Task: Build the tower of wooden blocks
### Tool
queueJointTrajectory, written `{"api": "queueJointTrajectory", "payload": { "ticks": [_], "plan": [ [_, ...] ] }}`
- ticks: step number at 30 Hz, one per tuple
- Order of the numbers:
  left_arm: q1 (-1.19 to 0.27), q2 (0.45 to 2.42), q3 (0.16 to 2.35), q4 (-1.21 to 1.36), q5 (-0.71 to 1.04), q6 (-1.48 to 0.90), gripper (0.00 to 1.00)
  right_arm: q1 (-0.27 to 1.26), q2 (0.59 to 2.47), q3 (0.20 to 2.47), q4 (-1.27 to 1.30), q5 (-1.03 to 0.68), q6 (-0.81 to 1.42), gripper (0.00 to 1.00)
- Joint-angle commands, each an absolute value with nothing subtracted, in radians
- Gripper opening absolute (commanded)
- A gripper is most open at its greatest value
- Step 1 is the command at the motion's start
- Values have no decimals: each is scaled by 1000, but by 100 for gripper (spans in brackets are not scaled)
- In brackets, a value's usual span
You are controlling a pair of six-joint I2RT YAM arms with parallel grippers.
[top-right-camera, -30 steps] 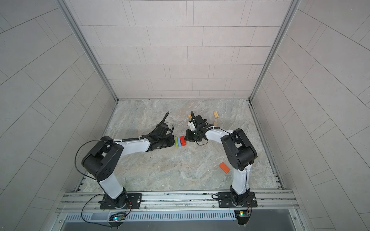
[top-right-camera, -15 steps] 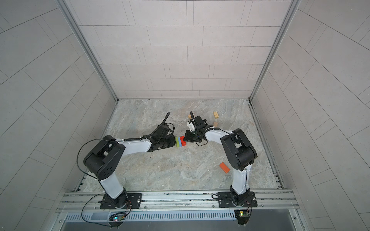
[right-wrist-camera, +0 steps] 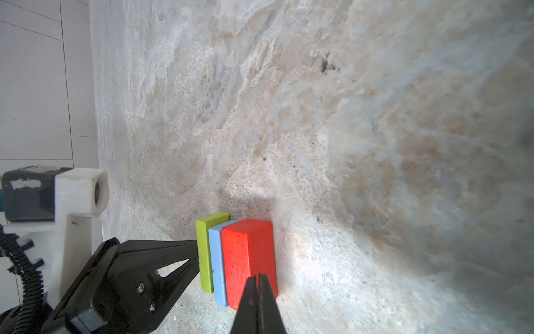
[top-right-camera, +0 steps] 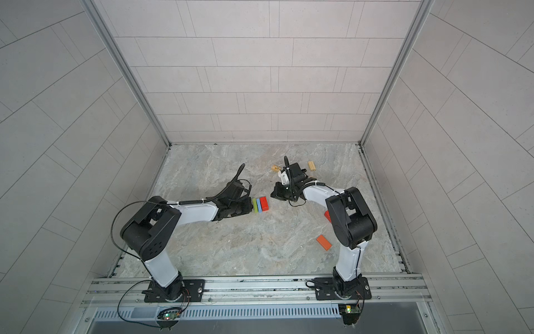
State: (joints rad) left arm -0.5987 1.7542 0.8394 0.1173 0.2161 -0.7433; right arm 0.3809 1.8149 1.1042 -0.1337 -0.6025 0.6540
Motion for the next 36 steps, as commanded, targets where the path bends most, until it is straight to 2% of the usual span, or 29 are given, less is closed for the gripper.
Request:
{"api": "queueJointTrajectory", "payload": {
  "ticks": [1,10,23,30,36],
  "plan": [
    [-604,1734,825,139,202,-736,1,385,1845,1106,-152,-609,650,0],
    [-603,1757,830,159,214,-738,1,419,1913,1130,-144,-612,649,0],
    [-597,1761,831,163,225,-730,1,469,1914,1138,-157,-619,648,0],
    [-594,1742,822,153,221,-730,1,463,1891,1160,-236,-557,626,0],
    [-568,1646,797,91,178,-730,4,426,1796,1168,-352,-444,578,7]
  ]
}}
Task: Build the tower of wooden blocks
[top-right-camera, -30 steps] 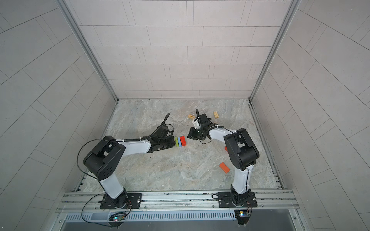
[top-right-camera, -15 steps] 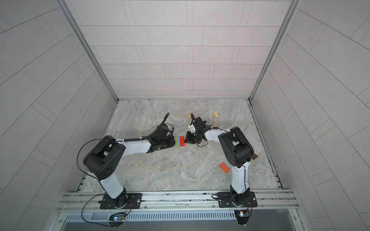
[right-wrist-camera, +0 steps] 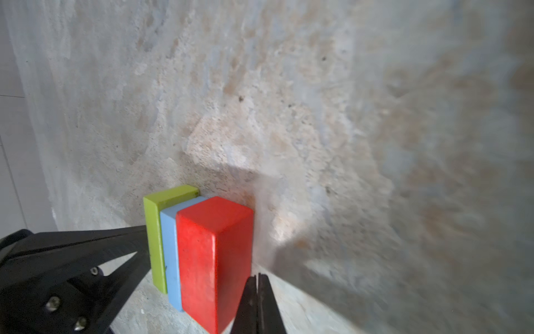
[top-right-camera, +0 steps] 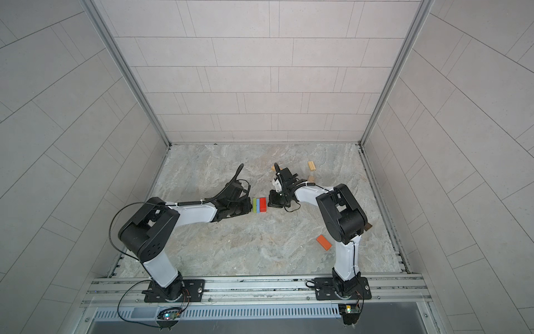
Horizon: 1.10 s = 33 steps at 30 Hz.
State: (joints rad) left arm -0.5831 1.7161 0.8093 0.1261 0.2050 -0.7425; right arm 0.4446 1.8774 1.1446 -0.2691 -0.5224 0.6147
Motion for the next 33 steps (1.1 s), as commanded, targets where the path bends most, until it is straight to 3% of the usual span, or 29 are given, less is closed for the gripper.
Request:
{"api": "queueJointTrajectory", "payload": {
  "ticks": [1,3,8,13,17,24,33],
  "plan": [
    [-564,1625,794,74,168,-730,7,419,1775,1170,-372,-432,568,8],
    [-559,1580,790,45,153,-730,15,409,1740,1176,-406,-411,555,13],
    [-557,1436,775,-30,130,-676,48,373,1685,1237,-523,-348,491,29],
    [-557,1303,801,-213,129,-643,66,296,1724,1373,-623,-244,433,47],
    [-558,1181,768,-312,94,-624,91,206,1782,1454,-627,-210,421,58],
    [-557,1031,633,-307,103,-655,96,114,1960,1638,-641,-162,376,67],
    [-557,938,558,-311,53,-667,97,72,2234,1912,-682,-75,314,68]
  ]
}}
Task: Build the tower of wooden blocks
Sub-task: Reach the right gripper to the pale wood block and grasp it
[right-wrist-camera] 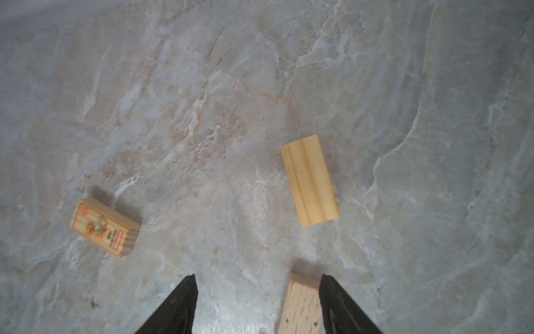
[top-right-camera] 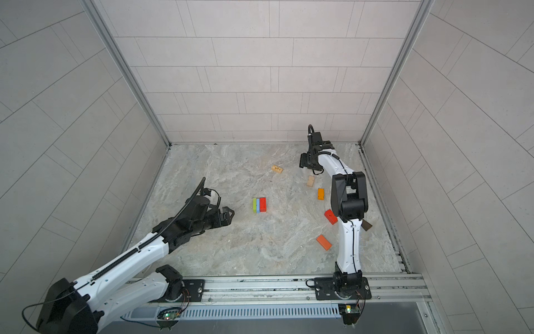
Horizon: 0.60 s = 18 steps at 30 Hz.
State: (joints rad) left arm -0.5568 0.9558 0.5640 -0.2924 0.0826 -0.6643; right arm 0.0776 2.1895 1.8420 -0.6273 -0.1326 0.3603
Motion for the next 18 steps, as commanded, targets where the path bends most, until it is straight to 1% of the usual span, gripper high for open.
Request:
{"api": "queueJointTrajectory", "payload": {
  "ticks": [1,7,8,14,16,18],
  "plan": [
    [-557,935,552,-306,56,-673,97,71,2264,1948,-697,-63,305,68],
    [-558,916,526,-301,39,-687,99,57,2386,2104,-752,-32,272,68],
    [-557,916,532,-313,27,-683,100,54,2398,2116,-752,-30,262,68],
    [-558,933,543,-316,8,-689,100,43,2440,2146,-726,6,231,67],
    [-557,942,543,-310,9,-693,100,38,2449,2153,-723,6,229,65],
    [-557,950,547,-308,10,-694,100,31,2459,2158,-723,-11,230,61]
  ]
}}
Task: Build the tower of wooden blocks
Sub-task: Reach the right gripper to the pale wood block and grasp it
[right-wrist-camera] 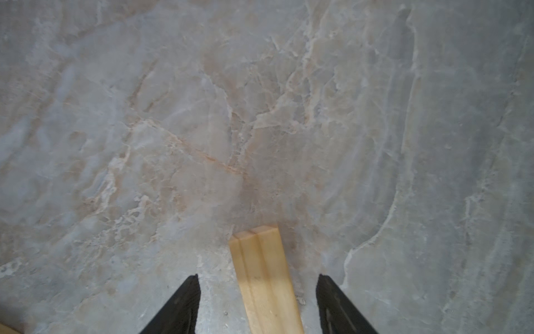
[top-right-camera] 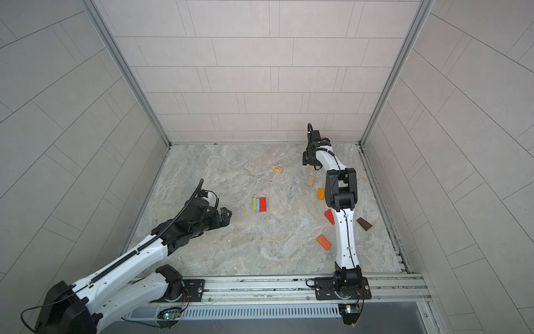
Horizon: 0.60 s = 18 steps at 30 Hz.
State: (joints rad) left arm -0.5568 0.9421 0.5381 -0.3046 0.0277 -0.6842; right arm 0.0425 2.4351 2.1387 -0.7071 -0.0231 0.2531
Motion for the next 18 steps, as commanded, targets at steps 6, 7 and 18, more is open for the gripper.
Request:
{"api": "queueJointTrajectory", "payload": {
  "ticks": [6,7,18],
  "plan": [
    [-557,954,584,-325,24,-701,100,25,2487,2181,-735,-78,244,49],
    [-557,952,593,-332,26,-702,100,25,2489,2183,-737,-85,248,46],
    [-556,947,699,-386,113,-668,67,25,2460,2179,-805,-172,318,7]
  ]
}}
